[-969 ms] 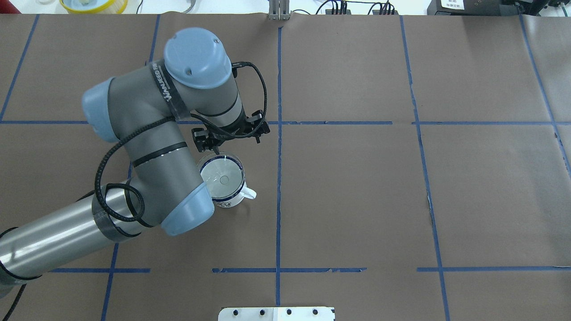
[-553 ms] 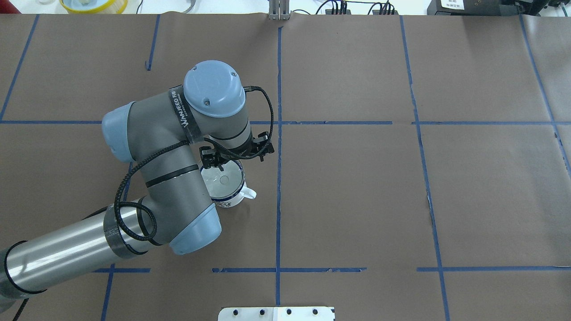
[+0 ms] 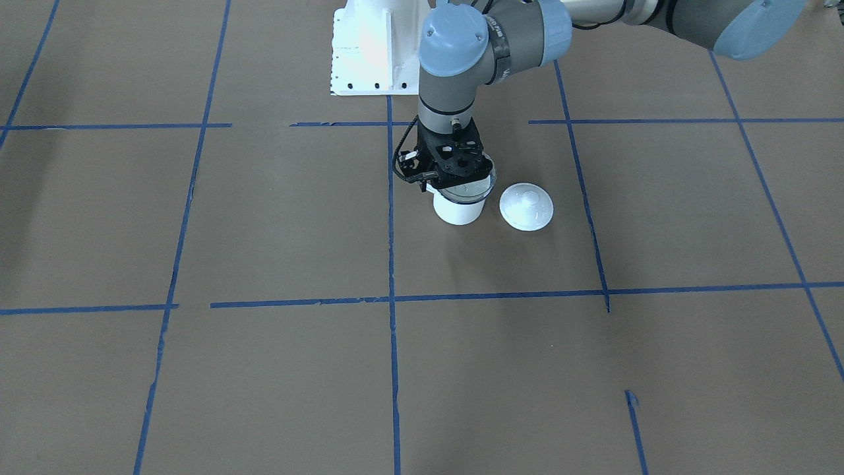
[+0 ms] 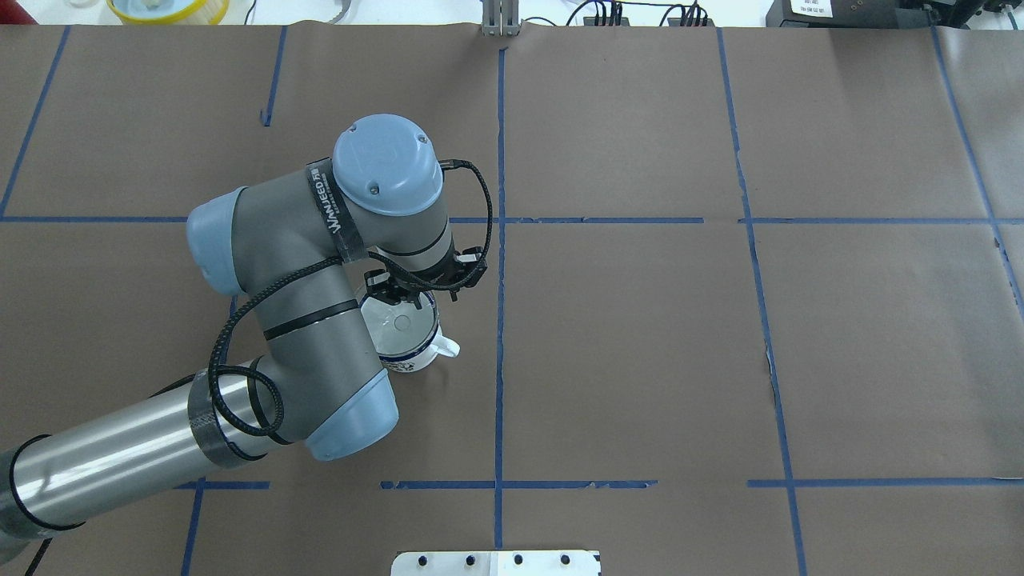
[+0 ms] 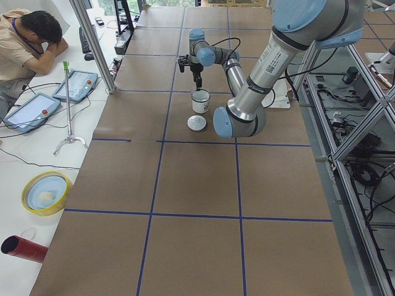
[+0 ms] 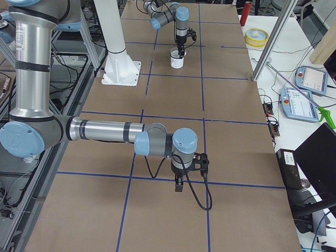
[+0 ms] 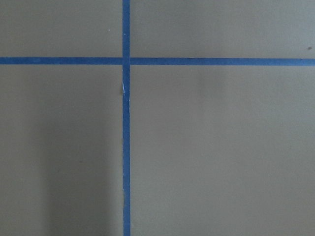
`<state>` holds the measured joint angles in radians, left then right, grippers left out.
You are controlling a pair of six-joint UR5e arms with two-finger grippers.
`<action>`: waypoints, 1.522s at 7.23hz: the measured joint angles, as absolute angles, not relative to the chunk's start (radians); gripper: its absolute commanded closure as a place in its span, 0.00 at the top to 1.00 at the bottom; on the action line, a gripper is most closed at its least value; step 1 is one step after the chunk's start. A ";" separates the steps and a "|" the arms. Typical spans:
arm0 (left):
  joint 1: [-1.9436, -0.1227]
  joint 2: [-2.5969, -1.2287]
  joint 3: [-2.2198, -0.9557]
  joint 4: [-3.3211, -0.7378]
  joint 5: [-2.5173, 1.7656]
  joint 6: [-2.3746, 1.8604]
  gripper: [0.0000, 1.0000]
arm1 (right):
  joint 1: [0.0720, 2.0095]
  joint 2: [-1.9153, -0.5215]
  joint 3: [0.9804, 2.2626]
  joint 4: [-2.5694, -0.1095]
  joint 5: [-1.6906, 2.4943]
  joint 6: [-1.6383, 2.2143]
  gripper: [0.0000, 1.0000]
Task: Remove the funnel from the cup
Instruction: 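Lower the left gripper and close it on the funnel, then lift the funnel out of the mug and carry it farther away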
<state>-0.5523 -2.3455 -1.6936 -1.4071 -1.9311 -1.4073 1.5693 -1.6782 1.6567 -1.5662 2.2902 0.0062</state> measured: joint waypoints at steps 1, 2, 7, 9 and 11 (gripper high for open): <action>-0.552 -2.345 -1.694 -1.406 -1.931 -1.406 0.00 | 1.569 -1.678 1.657 -1.566 2.290 0.006 1.00; -0.553 -2.345 -1.698 -1.404 -1.930 -1.406 0.00 | 1.569 -1.678 1.657 -1.566 2.290 0.006 1.00; -0.633 -2.350 -1.912 -1.235 -1.929 -1.419 0.00 | 1.569 -1.678 1.657 -1.566 2.290 0.006 1.00; -0.699 -2.346 -1.961 -1.271 -1.870 -1.608 0.00 | 1.569 -1.678 1.657 -1.566 2.290 0.006 1.00; -0.731 -2.262 -1.933 -1.578 -1.699 -1.896 0.00 | 1.569 -1.678 1.657 -1.566 2.290 0.006 1.00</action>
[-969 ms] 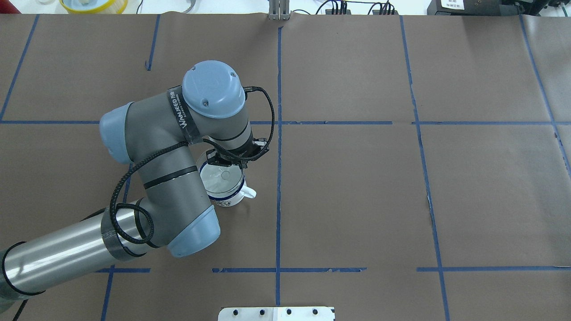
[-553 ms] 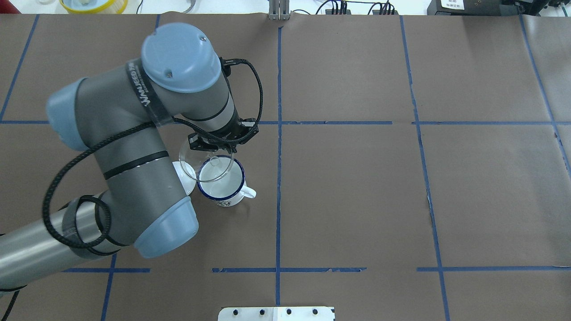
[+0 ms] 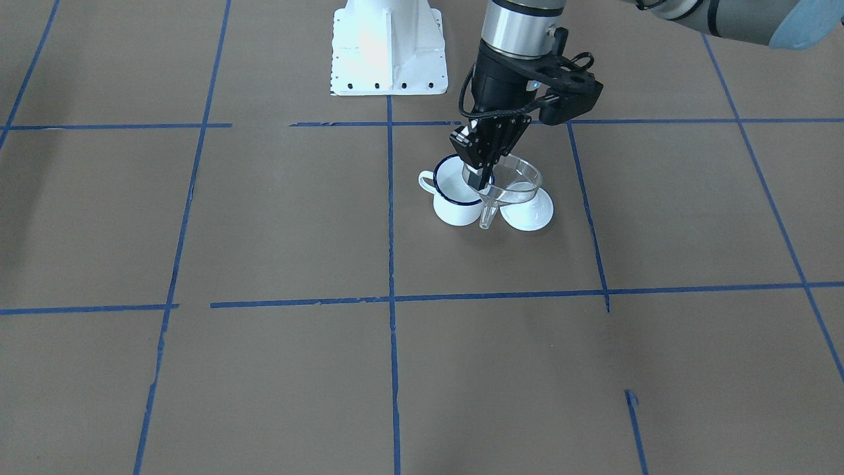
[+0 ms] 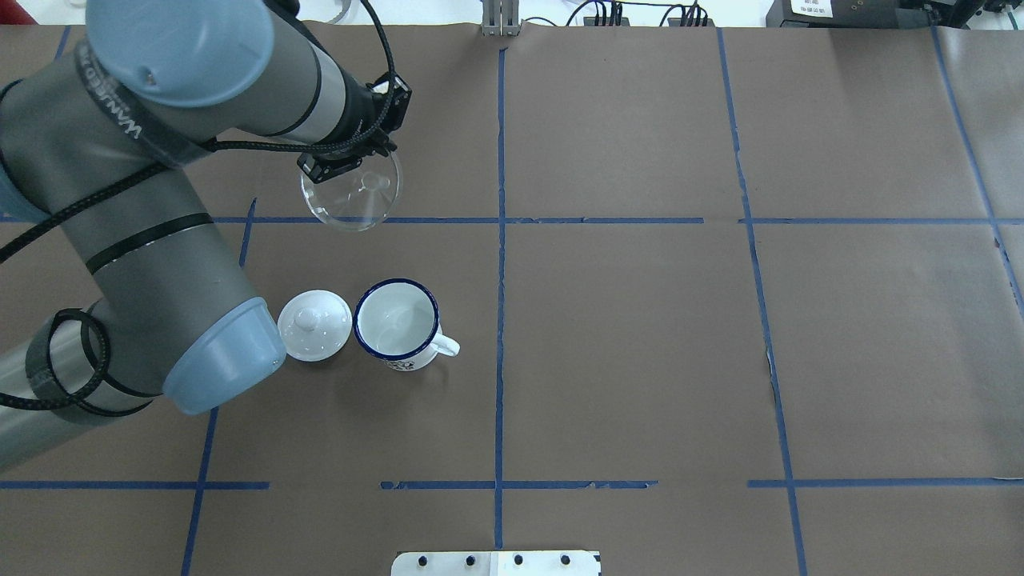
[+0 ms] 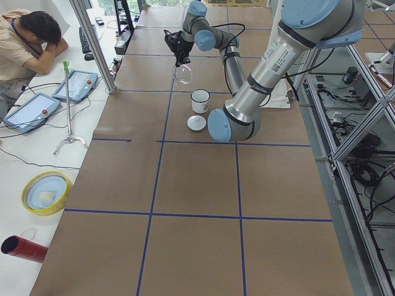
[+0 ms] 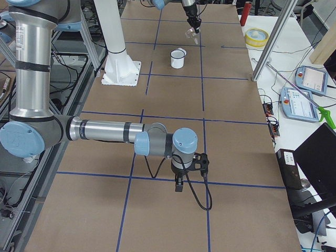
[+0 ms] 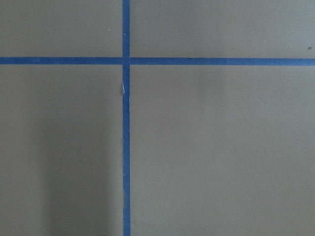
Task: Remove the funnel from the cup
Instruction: 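Lift the funnel out of the mug and carry it farther away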
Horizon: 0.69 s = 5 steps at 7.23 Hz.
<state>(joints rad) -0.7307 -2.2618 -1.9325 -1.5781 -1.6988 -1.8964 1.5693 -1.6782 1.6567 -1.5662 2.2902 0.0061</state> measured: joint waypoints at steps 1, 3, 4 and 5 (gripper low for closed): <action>-0.745 -2.218 -1.872 -1.761 -1.628 -1.996 0.00 | 1.569 -1.678 1.657 -1.566 2.290 0.006 1.00; -0.772 -2.189 -1.659 -2.067 -1.548 -2.105 0.00 | 1.569 -1.678 1.657 -1.566 2.290 0.006 1.00; -0.779 -2.187 -1.543 -2.207 -1.511 -2.122 0.00 | 1.569 -1.678 1.657 -1.566 2.290 0.006 1.00; -0.782 -2.186 -1.444 -2.321 -1.473 -2.130 0.00 | 1.569 -1.678 1.657 -1.566 2.290 0.006 1.00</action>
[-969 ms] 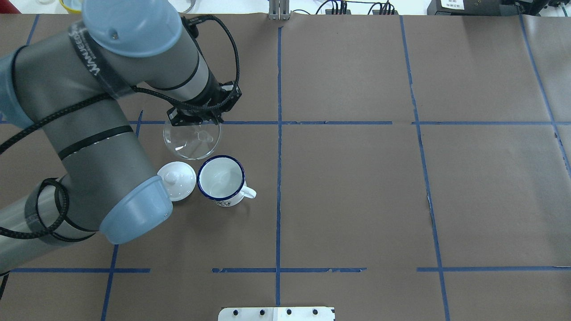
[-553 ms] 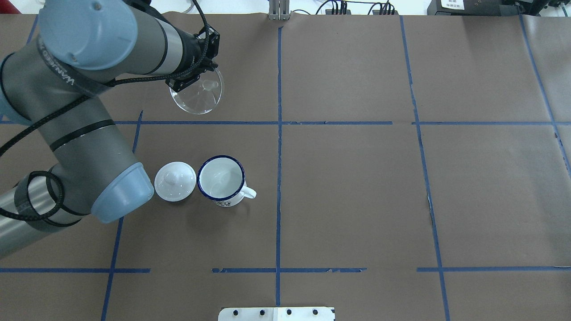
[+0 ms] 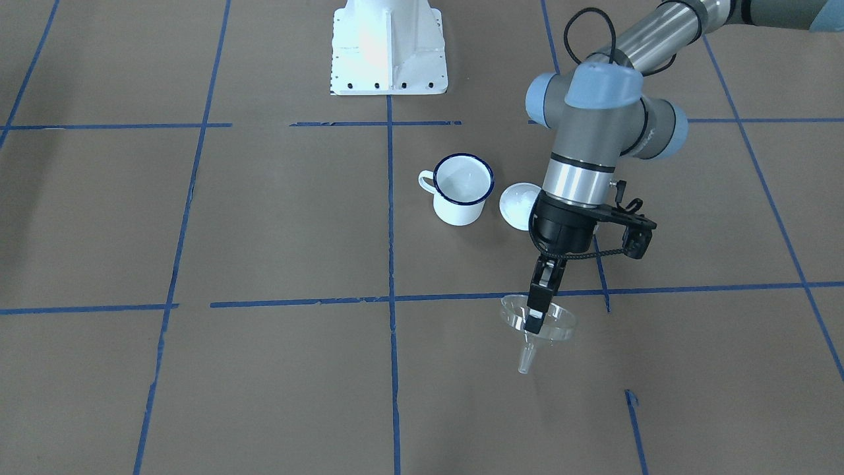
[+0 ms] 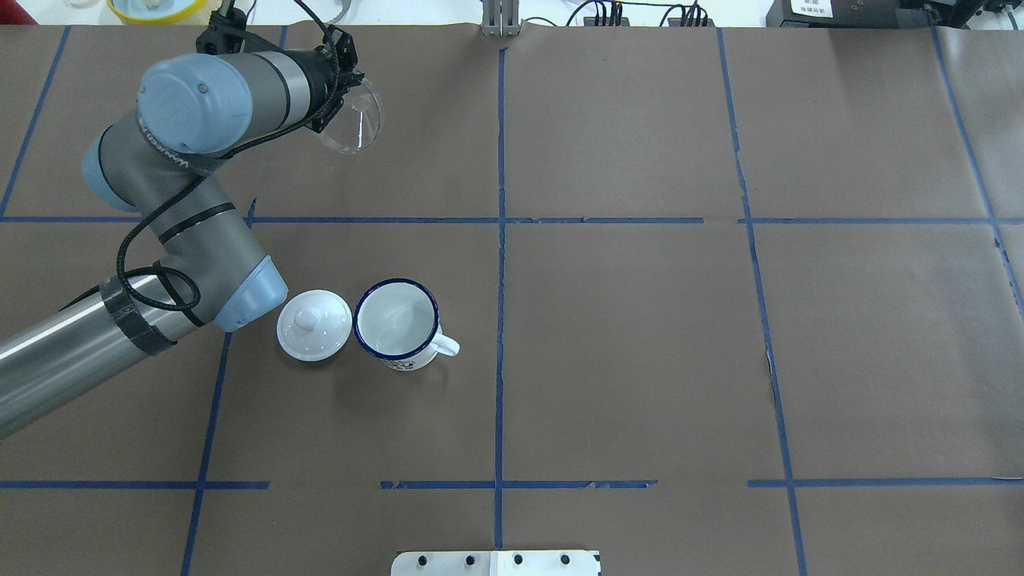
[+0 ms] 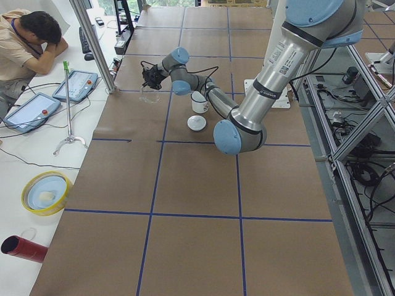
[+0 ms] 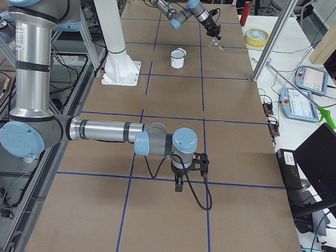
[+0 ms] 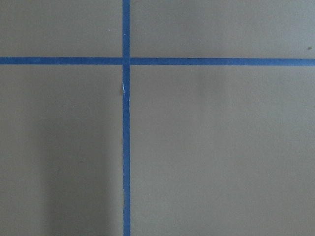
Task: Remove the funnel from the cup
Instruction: 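Lift the funnel out of the mug and carry it farther away, then lower the funnel onto the table and open the left gripper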
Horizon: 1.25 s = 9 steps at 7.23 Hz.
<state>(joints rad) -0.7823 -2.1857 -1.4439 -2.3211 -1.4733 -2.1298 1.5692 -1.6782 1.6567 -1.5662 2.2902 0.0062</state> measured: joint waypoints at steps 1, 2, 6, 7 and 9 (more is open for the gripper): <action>-0.783 -2.185 -1.372 -2.392 -1.445 -2.135 0.00 | 1.569 -1.678 1.657 -1.566 2.290 0.006 1.00; -0.782 -2.185 -1.315 -2.440 -1.430 -2.137 0.00 | 1.569 -1.678 1.657 -1.566 2.290 0.006 1.00; -0.777 -2.184 -1.198 -2.558 -1.391 -2.138 0.03 | 1.569 -1.678 1.657 -1.566 2.290 0.006 1.00; -0.777 -2.183 -1.194 -2.561 -1.390 -2.138 0.10 | 1.569 -1.678 1.657 -1.566 2.290 0.006 1.00; -0.775 -2.183 -1.178 -2.564 -1.388 -2.138 0.26 | 1.569 -1.678 1.657 -1.566 2.290 0.006 1.00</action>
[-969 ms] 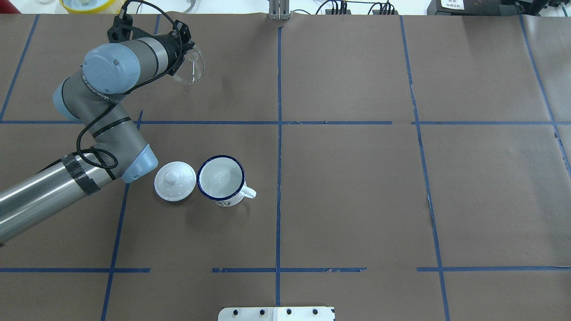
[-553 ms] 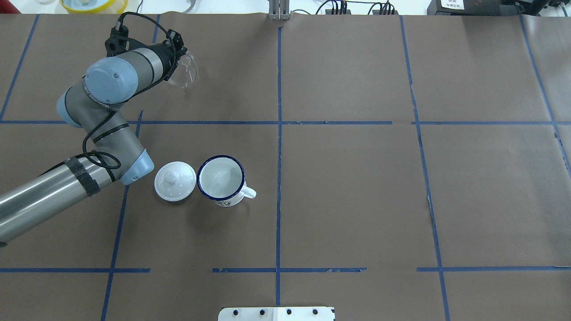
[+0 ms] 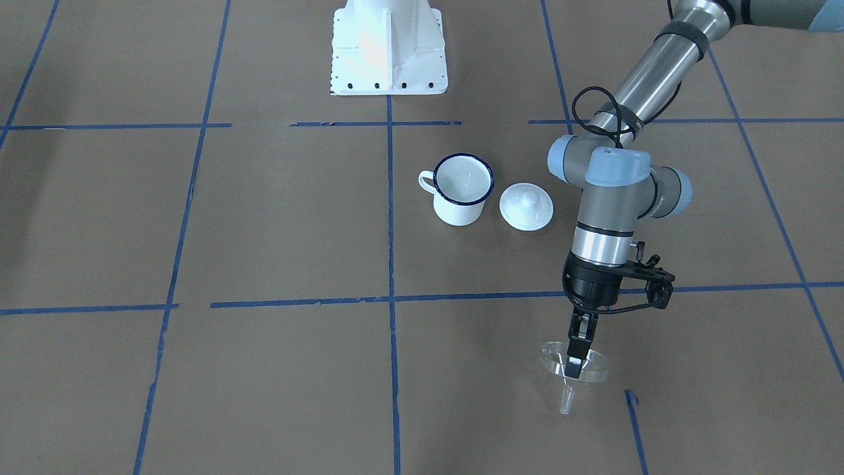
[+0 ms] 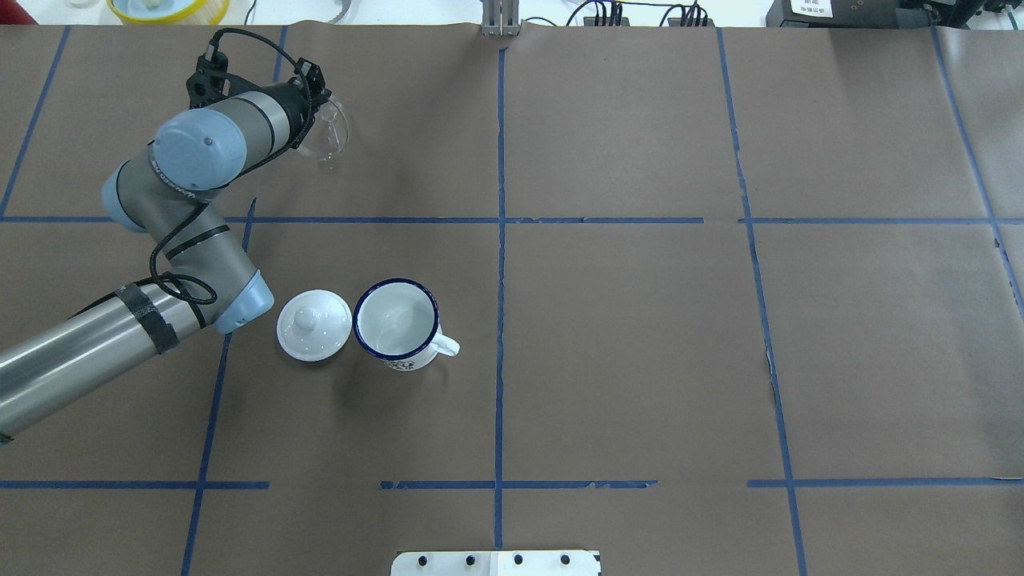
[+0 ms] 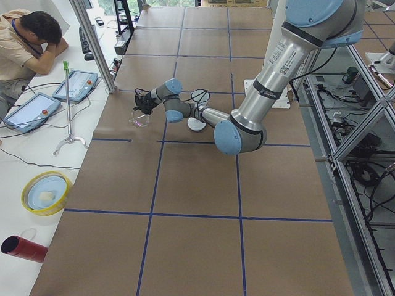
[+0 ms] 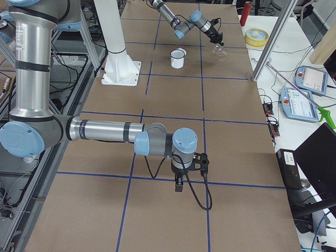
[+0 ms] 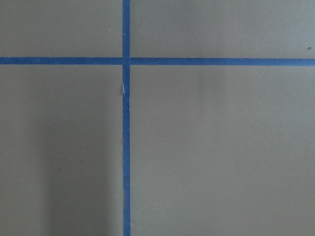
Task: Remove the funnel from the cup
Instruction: 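Lower the funnel onto the table and open the left gripper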
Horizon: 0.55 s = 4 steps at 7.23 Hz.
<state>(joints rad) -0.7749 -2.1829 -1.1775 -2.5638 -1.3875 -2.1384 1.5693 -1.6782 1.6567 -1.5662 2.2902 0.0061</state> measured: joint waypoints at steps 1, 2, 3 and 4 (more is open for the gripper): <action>-0.773 -2.183 -1.173 -2.566 -1.386 -2.138 0.60 | 1.569 -1.678 1.657 -1.566 2.290 0.006 1.00; -0.773 -2.183 -1.172 -2.567 -1.384 -2.136 1.00 | 1.569 -1.678 1.657 -1.566 2.290 0.006 1.00; -0.773 -2.183 -1.173 -2.568 -1.383 -2.128 1.00 | 1.569 -1.678 1.657 -1.566 2.290 0.006 1.00; -0.776 -2.183 -1.183 -2.568 -1.384 -2.103 1.00 | 1.569 -1.678 1.657 -1.566 2.290 0.006 1.00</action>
<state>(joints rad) -0.7760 -2.1833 -1.1827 -2.5676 -1.3843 -2.1031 1.5693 -1.6782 1.6567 -1.5662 2.2902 0.0062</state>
